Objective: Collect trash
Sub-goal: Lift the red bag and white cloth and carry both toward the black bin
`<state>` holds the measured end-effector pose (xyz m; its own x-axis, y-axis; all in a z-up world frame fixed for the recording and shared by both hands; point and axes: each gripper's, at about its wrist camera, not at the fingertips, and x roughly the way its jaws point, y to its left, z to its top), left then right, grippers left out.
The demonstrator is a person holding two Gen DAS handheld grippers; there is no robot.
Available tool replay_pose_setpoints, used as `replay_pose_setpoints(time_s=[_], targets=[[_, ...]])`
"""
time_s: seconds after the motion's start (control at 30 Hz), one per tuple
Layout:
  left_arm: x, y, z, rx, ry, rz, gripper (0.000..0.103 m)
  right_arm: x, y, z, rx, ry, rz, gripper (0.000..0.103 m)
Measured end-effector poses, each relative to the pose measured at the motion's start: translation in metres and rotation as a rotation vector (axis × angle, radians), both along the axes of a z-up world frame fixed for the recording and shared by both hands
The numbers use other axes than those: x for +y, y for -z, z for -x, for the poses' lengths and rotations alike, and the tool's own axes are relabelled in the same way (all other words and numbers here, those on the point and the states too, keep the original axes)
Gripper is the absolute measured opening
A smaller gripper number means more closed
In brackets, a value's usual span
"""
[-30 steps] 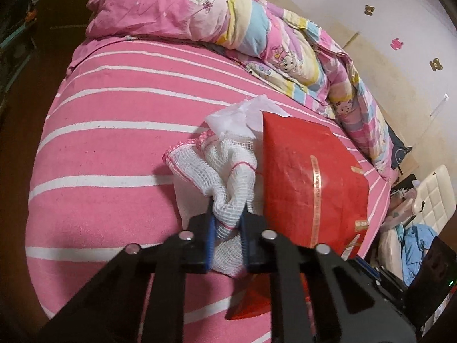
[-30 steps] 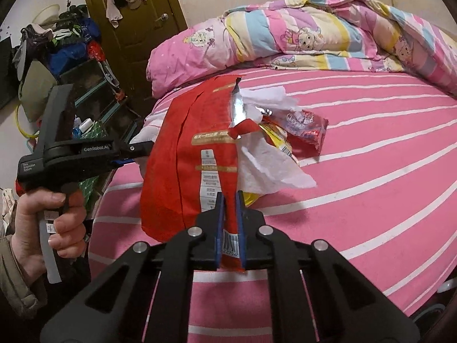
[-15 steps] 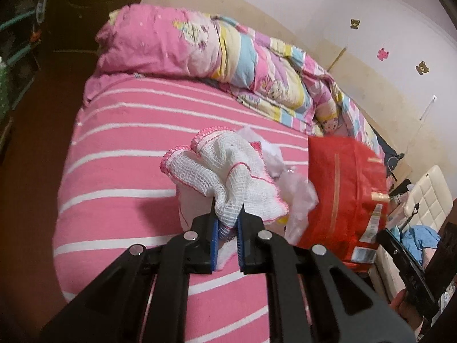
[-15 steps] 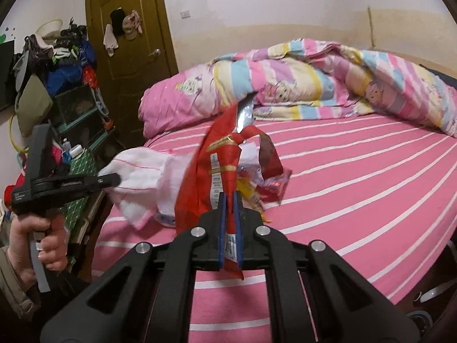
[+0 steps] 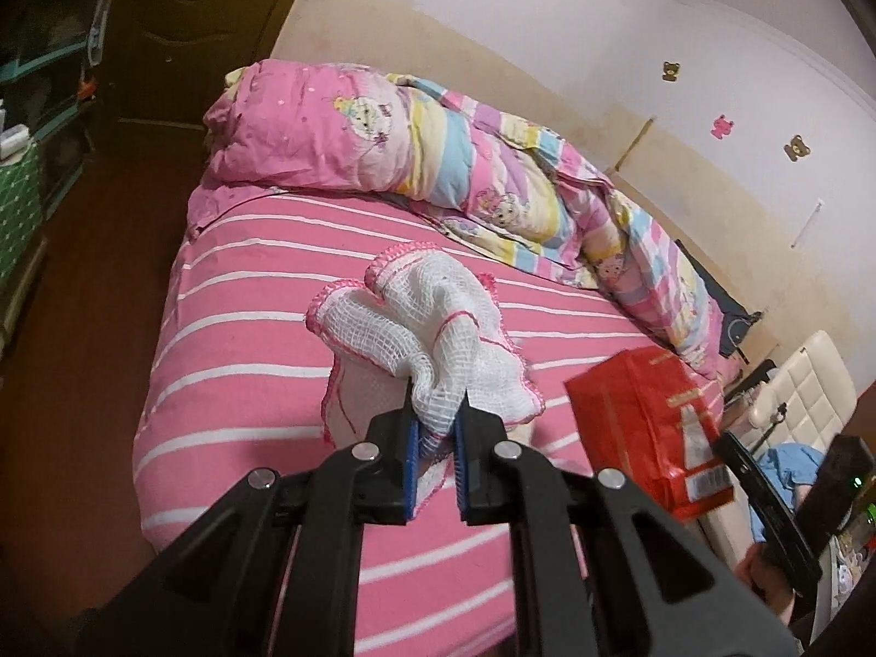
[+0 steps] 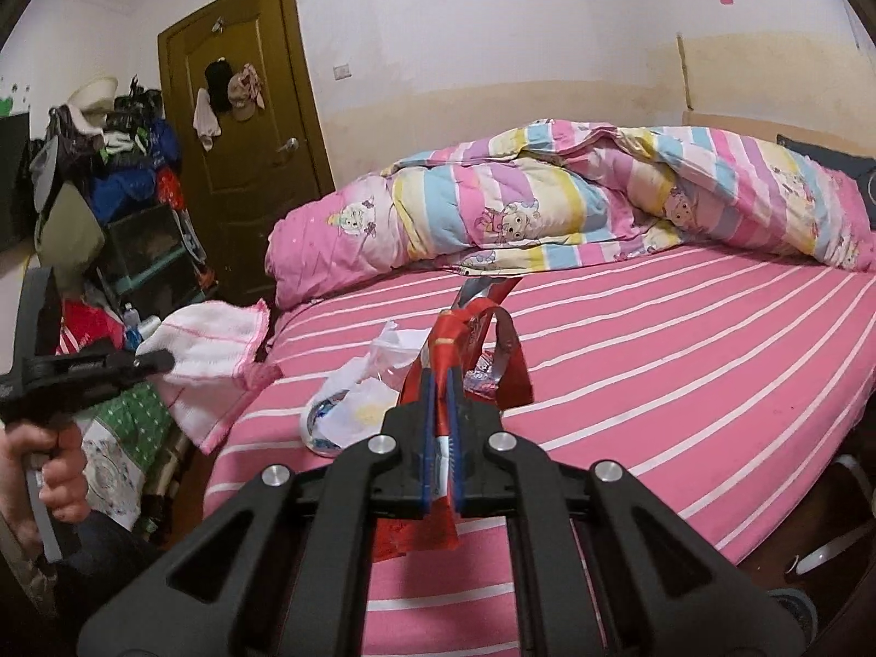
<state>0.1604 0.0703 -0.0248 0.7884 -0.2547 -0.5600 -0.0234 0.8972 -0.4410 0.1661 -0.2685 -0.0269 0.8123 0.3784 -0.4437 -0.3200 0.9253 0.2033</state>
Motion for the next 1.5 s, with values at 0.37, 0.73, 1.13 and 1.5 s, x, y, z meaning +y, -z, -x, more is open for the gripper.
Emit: replay_pose_setpoints(time_s=[0.37, 0.73, 1.13, 1.5], targets=[[-0.072, -0.028, 0.029, -0.028, 0.138, -0.007, 0.010, -0.038, -0.021, 0.033, -0.047, 0.043, -0.024, 0.004], [-0.200, -0.022, 0.031, -0.004, 0.373, 0.008, 0.010, -0.134, -0.020, 0.096, -0.053, 0.218, -0.030, 0.004], [-0.348, 0.023, 0.038, 0.093, 0.644, 0.011, 0.010, -0.232, 0.029, 0.172, 0.040, 0.443, -0.011, 0.004], [-0.477, 0.118, 0.053, 0.287, 0.879, -0.046, 0.010, -0.293, 0.115, 0.194, 0.229, 0.597, 0.009, 0.004]])
